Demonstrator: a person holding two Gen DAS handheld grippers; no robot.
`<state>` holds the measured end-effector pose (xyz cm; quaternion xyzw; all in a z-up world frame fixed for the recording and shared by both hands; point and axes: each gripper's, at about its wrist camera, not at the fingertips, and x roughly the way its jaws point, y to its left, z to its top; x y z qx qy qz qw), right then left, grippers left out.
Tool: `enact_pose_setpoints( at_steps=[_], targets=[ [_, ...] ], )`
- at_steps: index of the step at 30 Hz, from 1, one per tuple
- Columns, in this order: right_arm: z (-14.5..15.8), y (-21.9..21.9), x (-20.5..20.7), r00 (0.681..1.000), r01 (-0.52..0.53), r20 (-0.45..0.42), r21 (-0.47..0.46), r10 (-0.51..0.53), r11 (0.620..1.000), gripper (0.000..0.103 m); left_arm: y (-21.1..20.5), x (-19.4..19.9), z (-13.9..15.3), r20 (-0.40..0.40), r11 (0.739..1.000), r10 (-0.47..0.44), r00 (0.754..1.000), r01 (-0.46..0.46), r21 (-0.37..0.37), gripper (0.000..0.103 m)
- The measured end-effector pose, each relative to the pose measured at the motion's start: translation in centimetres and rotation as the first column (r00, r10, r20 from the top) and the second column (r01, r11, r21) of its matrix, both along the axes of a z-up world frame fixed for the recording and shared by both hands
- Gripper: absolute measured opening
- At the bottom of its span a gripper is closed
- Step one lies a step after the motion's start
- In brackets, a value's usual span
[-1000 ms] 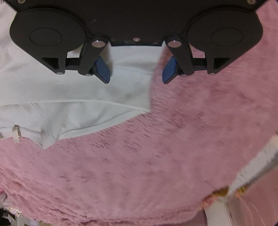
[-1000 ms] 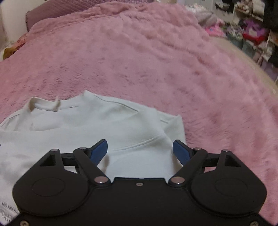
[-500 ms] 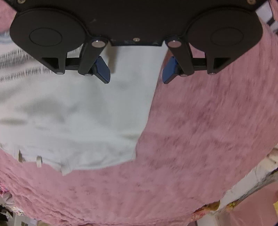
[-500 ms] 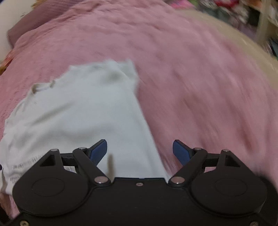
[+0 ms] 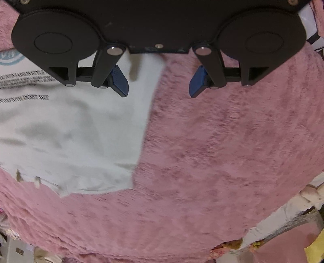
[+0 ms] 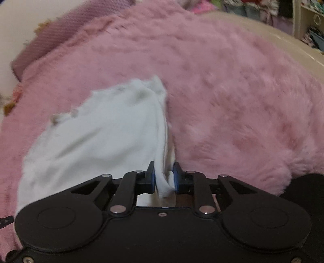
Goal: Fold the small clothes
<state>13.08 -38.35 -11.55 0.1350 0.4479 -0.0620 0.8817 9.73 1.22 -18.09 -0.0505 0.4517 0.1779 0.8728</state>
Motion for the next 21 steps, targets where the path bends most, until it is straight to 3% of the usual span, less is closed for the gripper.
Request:
enact_pose_setpoints(
  at_steps=[5, 10, 16, 21],
  targets=[
    [2.5, 3.1, -0.4, 0.994, -0.06, 0.089, 0.003, 0.06, 0.998, 0.012, 1.5, 0.1, 0.5, 0.019, 1.0, 0.007, 1.0, -0.007, -0.03, 0.068],
    [4.6, 9.3, 0.8, 0.958, -0.25, 0.136, -0.041, 0.254, 0.967, 0.012, 2.9, -0.6, 1.0, 0.035, 1.0, 0.005, 0.999, -0.004, -0.016, 0.068],
    [4.3, 20.1, 1.8, 0.881, -0.448, 0.166, -0.014, 0.444, 0.894, 0.012, 6.8, -2.7, 1.7, 0.054, 0.997, 0.064, 0.996, -0.062, -0.045, 0.068],
    [1.2, 29.5, 0.7, 0.78, -0.622, 0.11, 0.038, 0.616, 0.782, 0.012, 9.6, -3.9, 1.4, 0.034, 0.996, 0.089, 0.995, -0.088, -0.035, 0.068]
  ],
)
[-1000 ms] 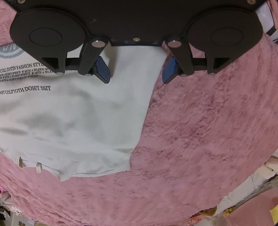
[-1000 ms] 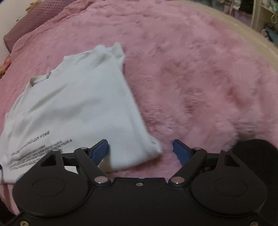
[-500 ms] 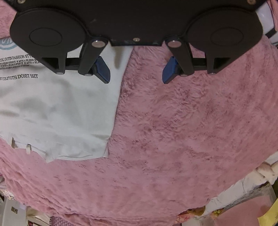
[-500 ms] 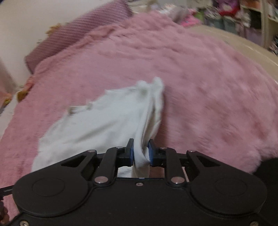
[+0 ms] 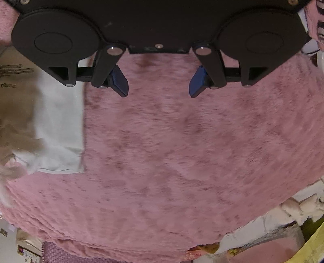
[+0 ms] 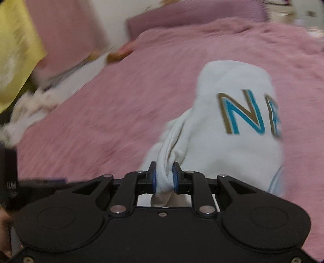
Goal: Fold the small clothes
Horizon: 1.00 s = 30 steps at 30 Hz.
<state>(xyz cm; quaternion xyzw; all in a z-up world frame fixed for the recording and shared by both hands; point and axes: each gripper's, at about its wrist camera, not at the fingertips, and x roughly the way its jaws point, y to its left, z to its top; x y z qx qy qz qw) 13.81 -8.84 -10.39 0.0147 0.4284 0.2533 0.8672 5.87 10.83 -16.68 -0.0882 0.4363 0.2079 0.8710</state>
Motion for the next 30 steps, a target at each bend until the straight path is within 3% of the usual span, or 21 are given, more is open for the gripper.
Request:
enact_pose_setpoints(
  at_steps=[3, 6, 12, 17, 20, 22, 27, 30],
  targets=[
    [-4.0, 4.2, -0.1, 0.994, -0.065, -0.088, -0.03, 0.063, 0.997, 0.012, 1.3, -0.3, -0.5, -0.014, 1.0, 0.017, 1.0, -0.017, -0.01, 0.068],
    [-7.6, 6.0, 0.1, 0.99, -0.069, -0.13, -0.094, 0.056, 0.993, 0.012, 2.2, -0.4, -0.9, -0.014, 0.998, 0.026, 1.0, -0.026, -0.049, 0.068],
    [-12.2, 4.9, 1.7, 0.974, -0.012, -0.227, -0.063, -0.002, 0.998, 0.011, 3.0, 0.0, -1.5, -0.02, 0.996, 0.016, 1.0, -0.018, -0.082, 0.068],
    [-11.9, 6.9, -0.4, 0.988, -0.12, -0.121, -0.179, 0.099, 0.976, 0.014, 2.9, 0.3, -1.7, -0.021, 0.996, 0.014, 1.0, -0.016, -0.093, 0.068],
    [-11.0, 7.5, -1.7, 0.982, -0.186, -0.064, -0.203, 0.177, 0.961, 0.032, 2.6, 0.4, -1.4, -0.022, 0.995, 0.018, 1.0, -0.02, -0.097, 0.068],
    [-9.5, 7.4, -2.1, 0.979, -0.202, -0.041, -0.183, 0.198, 0.962, 0.04, 2.4, 0.3, -1.0, -0.016, 0.996, 0.015, 1.0, -0.016, -0.09, 0.068],
    [-3.3, 3.9, -3.8, 0.975, -0.208, 0.065, -0.084, 0.214, 0.974, 0.04, 1.3, 0.1, 0.1, -0.005, 0.997, 0.015, 1.0, -0.015, -0.072, 0.068],
    [-0.6, -0.1, -4.2, 0.982, -0.16, 0.093, -0.053, 0.164, 0.986, 0.049, 0.1, 0.2, 0.5, -0.002, 0.998, 0.005, 1.0, -0.005, -0.066, 0.068]
  ],
)
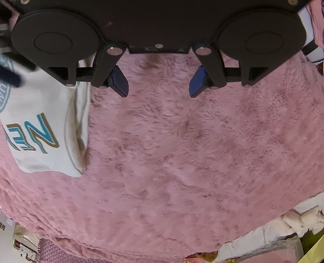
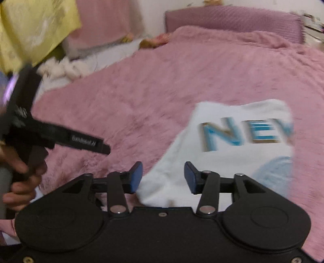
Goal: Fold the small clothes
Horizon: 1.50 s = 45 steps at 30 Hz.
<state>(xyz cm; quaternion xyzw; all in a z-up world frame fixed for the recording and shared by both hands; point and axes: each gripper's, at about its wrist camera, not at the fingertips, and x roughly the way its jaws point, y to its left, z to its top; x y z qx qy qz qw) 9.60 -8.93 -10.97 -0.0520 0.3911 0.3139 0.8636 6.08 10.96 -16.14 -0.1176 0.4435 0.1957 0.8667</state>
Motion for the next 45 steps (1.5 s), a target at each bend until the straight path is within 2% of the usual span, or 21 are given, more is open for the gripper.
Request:
enact_pose_setpoints(
  at_steps=[1, 5, 8, 10, 12, 14, 17, 19, 22, 26, 30, 33, 34, 36, 38, 41, 44, 45],
  targets=[
    [0.6, -1.8, 0.0, 1.0, 0.027, -0.003, 0.017, -0.027, 0.999, 0.055, -0.4, 0.0, 0.0, 0.0, 1.0, -0.007, 1.0, 0.007, 0.002, 0.068],
    [0.4, -9.0, 0.8, 0.977, 0.209, -0.045, 0.016, -0.208, 0.978, 0.056, -3.2, 0.6, -0.3, -0.004, 0.999, -0.04, 0.999, 0.04, -0.013, 0.068],
    [-0.8, -14.8, 1.2, 0.925, 0.364, -0.124, 0.026, -0.358, 0.931, 0.051, -5.7, 1.2, -1.2, -0.018, 0.997, -0.073, 0.997, 0.072, -0.04, 0.068],
    [-1.9, -16.3, 1.7, 0.896, 0.421, -0.176, 0.041, -0.409, 0.906, 0.047, -7.4, 1.7, -1.8, -0.019, 0.995, -0.085, 0.996, 0.084, -0.044, 0.068],
    [-2.5, -17.1, 1.9, 0.881, 0.449, -0.192, 0.05, -0.433, 0.892, 0.047, -8.9, 2.3, -2.3, -0.024, 0.993, -0.106, 0.994, 0.105, -0.047, 0.068],
    [-3.3, -16.3, 2.0, 0.889, 0.429, -0.201, 0.048, -0.412, 0.902, 0.046, -9.9, 3.0, -3.2, -0.053, 0.991, -0.131, 0.99, 0.13, -0.021, 0.07],
    [-4.4, -14.8, 2.2, 0.905, 0.372, -0.236, 0.034, -0.354, 0.928, 0.038, -10.5, 4.3, -5.7, -0.192, 0.991, -0.085, 0.978, 0.102, 0.084, 0.071],
    [-5.5, -14.2, 2.1, 0.91, 0.329, -0.271, 0.015, -0.313, 0.944, 0.031, -10.1, 4.1, -6.4, -0.182, 0.994, -0.076, 0.98, 0.088, 0.061, 0.071],
    [-8.0, -12.9, 2.3, 0.902, 0.322, -0.28, -0.074, -0.329, 0.944, 0.029, -9.9, 3.7, -7.1, -0.18, 0.993, -0.086, 0.98, 0.1, 0.07, 0.073],
    [-9.7, -12.8, 2.9, 0.897, 0.321, -0.291, -0.087, -0.333, 0.943, 0.028, -10.1, 3.5, -8.1, -0.179, 0.99, -0.092, 0.98, 0.109, 0.091, 0.075],
    [-7.8, -13.3, 2.9, 0.89, 0.335, -0.3, -0.085, -0.344, 0.938, 0.03, -10.2, 2.7, -6.9, -0.165, 0.99, -0.097, 0.981, 0.112, 0.084, 0.073],
    [-5.5, -13.3, 3.0, 0.907, 0.327, -0.255, -0.071, -0.334, 0.942, 0.031, -10.2, 2.9, -4.1, -0.124, 0.986, -0.12, 0.985, 0.133, 0.104, 0.071],
    [-4.8, -13.3, 3.1, 0.912, 0.328, -0.237, -0.068, -0.335, 0.942, 0.036, -10.1, 3.0, -3.1, -0.096, 0.985, -0.126, 0.987, 0.136, 0.107, 0.072],
    [-3.7, -13.1, 3.5, 0.919, 0.332, -0.206, -0.059, -0.337, 0.941, 0.041, -9.8, 3.7, -2.1, -0.052, 0.987, -0.14, 0.989, 0.143, 0.069, 0.072],
    [-3.3, -12.6, 4.1, 0.924, 0.334, -0.176, -0.058, -0.339, 0.941, 0.041, -9.5, 4.6, -2.1, -0.036, 0.989, -0.141, 0.989, 0.142, 0.028, 0.072],
    [-4.1, -11.2, 5.5, 0.929, 0.32, -0.169, -0.084, -0.33, 0.944, 0.041, -9.8, 6.1, -3.3, -0.061, 0.987, -0.157, 0.986, 0.159, 0.036, 0.072],
    [-6.5, -9.8, 6.9, 0.918, 0.319, -0.192, -0.16, -0.346, 0.934, 0.042, -10.4, 7.6, -6.7, -0.156, 0.984, -0.16, 0.975, 0.17, 0.053, 0.074],
    [-7.4, -9.6, 7.3, 0.915, 0.316, -0.201, -0.179, -0.349, 0.932, 0.044, -10.2, 7.6, -7.6, -0.143, 0.987, -0.148, 0.979, 0.155, 0.039, 0.074]
  ],
)
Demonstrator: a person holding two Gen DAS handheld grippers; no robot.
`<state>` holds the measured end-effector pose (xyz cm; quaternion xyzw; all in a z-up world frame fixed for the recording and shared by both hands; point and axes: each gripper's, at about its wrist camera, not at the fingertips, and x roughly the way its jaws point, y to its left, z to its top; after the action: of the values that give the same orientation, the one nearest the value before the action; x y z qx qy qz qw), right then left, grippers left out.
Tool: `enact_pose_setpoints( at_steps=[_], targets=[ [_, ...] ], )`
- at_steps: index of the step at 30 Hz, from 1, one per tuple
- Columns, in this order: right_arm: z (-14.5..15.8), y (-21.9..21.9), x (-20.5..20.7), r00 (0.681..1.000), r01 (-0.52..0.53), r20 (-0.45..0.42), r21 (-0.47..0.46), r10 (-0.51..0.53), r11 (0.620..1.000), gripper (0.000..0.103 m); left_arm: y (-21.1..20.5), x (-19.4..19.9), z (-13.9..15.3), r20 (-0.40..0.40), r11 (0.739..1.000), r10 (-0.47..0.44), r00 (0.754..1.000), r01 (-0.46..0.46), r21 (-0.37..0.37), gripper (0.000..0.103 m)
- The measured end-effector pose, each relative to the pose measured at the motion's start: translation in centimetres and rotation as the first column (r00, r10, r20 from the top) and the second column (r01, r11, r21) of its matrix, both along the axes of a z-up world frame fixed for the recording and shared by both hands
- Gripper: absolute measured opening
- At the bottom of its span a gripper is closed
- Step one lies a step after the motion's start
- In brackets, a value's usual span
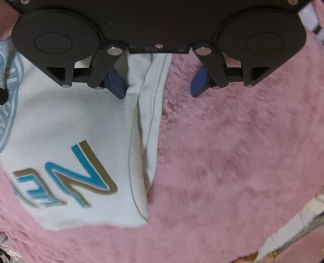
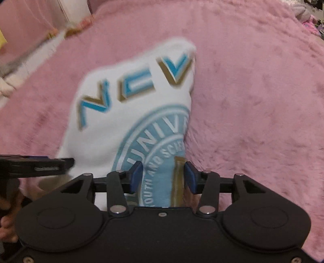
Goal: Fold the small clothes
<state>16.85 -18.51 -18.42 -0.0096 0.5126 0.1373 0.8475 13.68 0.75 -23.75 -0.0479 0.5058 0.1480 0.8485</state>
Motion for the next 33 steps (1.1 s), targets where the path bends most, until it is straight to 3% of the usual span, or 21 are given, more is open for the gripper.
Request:
enact_pose_setpoints(
  at_steps=[2, 4, 8, 11, 14, 16, 19, 22, 25, 29, 31, 33],
  targets=[
    [-1.1, -0.1, 0.9, 0.999, 0.012, -0.035, 0.003, -0.012, 1.0, 0.045, 0.4, -0.4, -0.2, 0.015, 0.999, 0.027, 1.0, -0.027, -0.034, 0.074],
    [0.0, -0.2, 1.7, 0.998, 0.031, -0.058, 0.021, -0.03, 0.999, 0.046, 0.5, 0.0, 0.9, 0.007, 0.999, 0.018, 1.0, -0.018, -0.032, 0.074],
    [3.8, 0.6, 2.9, 0.998, 0.024, 0.059, -0.015, -0.023, 1.0, 0.044, 1.0, 1.1, 4.6, 0.086, 0.998, -0.01, 0.996, 0.005, 0.064, 0.072],
    [4.5, 1.3, 5.2, 0.997, 0.016, 0.073, 0.005, -0.017, 1.0, 0.044, 1.7, 3.0, 6.3, 0.153, 0.999, -0.002, 0.988, -0.003, 0.034, 0.072],
    [1.8, 2.6, 7.2, 0.998, 0.008, 0.07, -0.094, -0.001, 0.996, 0.047, 2.1, 6.0, 4.5, 0.128, 1.0, -0.001, 0.992, -0.001, 0.011, 0.074],
    [-1.0, 3.2, 7.6, 0.997, -0.022, 0.075, -0.188, 0.036, 0.982, 0.06, 1.7, 8.0, 1.5, 0.06, 0.999, -0.038, 0.998, 0.038, -0.009, 0.075],
    [-2.3, 1.1, 8.2, 0.998, 0.054, 0.037, -0.083, -0.051, 0.995, 0.062, 1.8, 9.6, 0.3, 0.032, 0.998, -0.064, 0.997, 0.064, 0.001, 0.076],
    [0.3, 0.0, 8.8, 0.998, 0.068, 0.007, -0.02, -0.067, 0.998, 0.053, 1.8, 9.9, 2.8, 0.041, 0.993, -0.104, 0.994, 0.102, 0.056, 0.075],
    [3.2, 0.2, 9.3, 0.992, 0.065, 0.11, -0.05, -0.059, 0.997, 0.049, 1.7, 9.5, 5.9, 0.142, 0.993, -0.075, 0.987, 0.062, 0.097, 0.073],
    [3.8, 0.7, 12.2, 0.986, 0.066, 0.158, -0.055, -0.056, 0.996, 0.049, 2.4, 11.3, 7.0, 0.249, 0.999, -0.014, 0.968, 0.003, 0.043, 0.073],
    [2.5, 0.9, 13.7, 0.987, 0.072, 0.146, -0.077, -0.06, 0.994, 0.049, 2.5, 13.4, 5.7, 0.227, 1.0, -0.002, 0.974, -0.003, 0.019, 0.073],
    [-0.8, 0.8, 15.5, 0.994, 0.076, 0.084, -0.103, -0.068, 0.992, 0.056, 2.7, 15.8, 3.1, 0.126, 0.999, -0.032, 0.992, 0.034, -0.014, 0.076]
  ],
)
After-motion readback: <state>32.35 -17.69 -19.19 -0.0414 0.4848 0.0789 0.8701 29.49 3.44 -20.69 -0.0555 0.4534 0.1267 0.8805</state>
